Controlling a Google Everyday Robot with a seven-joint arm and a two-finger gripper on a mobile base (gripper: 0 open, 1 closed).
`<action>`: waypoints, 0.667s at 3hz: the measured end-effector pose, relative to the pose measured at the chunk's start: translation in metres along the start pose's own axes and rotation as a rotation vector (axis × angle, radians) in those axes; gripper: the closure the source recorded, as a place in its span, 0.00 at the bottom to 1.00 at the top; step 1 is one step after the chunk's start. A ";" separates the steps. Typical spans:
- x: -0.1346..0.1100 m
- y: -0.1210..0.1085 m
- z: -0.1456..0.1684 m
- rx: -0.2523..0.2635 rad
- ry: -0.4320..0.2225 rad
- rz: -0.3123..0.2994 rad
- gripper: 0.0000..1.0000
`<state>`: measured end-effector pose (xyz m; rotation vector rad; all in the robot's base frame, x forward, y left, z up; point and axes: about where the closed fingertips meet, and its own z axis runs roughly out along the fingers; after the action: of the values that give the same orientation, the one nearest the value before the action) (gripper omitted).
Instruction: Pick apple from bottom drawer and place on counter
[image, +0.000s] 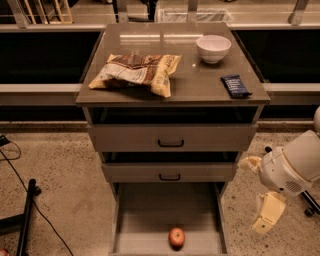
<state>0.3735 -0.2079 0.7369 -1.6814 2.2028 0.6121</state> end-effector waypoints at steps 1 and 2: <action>0.009 0.011 0.058 -0.111 -0.085 -0.097 0.00; 0.030 0.003 0.132 -0.093 -0.259 -0.093 0.00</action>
Offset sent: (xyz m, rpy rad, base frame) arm 0.0857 0.0414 -0.2310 0.3720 -0.4082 -0.1993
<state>0.3600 -0.1652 0.6091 -1.6342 1.9316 0.8662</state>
